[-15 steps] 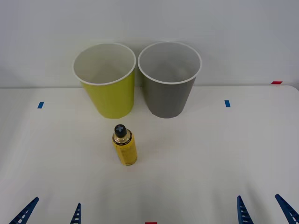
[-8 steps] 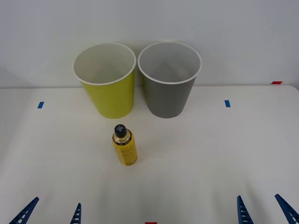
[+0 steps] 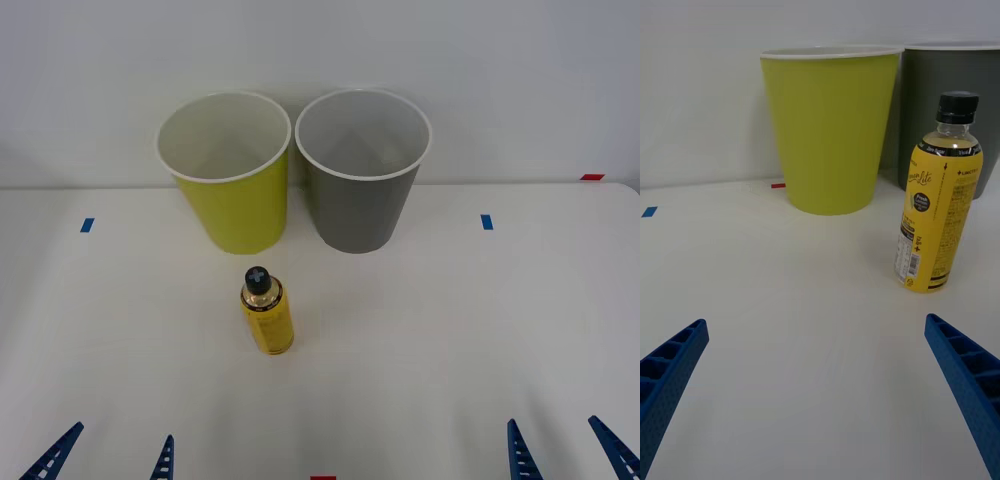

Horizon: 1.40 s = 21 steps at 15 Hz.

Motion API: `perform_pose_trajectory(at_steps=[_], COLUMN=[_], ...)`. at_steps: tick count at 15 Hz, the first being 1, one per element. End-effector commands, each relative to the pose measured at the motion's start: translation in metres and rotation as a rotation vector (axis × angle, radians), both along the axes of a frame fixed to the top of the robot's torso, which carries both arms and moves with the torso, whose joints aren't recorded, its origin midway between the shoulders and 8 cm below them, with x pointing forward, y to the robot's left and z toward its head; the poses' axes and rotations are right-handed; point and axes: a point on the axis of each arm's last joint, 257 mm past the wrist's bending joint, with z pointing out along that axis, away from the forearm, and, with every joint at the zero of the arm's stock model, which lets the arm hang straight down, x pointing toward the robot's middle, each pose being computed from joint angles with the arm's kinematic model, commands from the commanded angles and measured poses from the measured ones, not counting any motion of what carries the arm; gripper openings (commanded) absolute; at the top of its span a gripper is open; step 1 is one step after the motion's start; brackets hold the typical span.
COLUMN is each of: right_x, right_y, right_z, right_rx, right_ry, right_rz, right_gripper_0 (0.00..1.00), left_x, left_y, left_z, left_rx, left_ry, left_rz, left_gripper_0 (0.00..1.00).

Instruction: Put cans in the gray bin and PET bottles in the light green bin.

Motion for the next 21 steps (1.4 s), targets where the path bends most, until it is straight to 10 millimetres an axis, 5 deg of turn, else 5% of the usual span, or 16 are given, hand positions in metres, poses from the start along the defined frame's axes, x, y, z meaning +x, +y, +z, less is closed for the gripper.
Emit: perform_pose_trajectory(at_steps=[1,15,16,21], right_x=[0.0,0.0,0.0,0.0], right_y=[0.0,0.0,0.0,0.0], right_z=[0.0,0.0,0.0,0.0], right_rx=[0.0,0.0,0.0,0.0], right_ry=[0.0,0.0,0.0,0.0], right_rz=[0.0,0.0,0.0,0.0], right_gripper_0=[0.88,0.88,0.88,0.88], left_x=[0.0,0.0,0.0,0.023], left_y=[0.0,0.0,0.0,-0.003], left_z=[0.0,0.0,-0.022,-0.011], left_rx=[0.0,0.0,0.005,0.032], left_ry=[0.0,0.0,0.04,-0.053], left_rz=[0.0,0.0,-0.008,-0.156], left_gripper_0=[1.0,1.0,1.0,1.0])
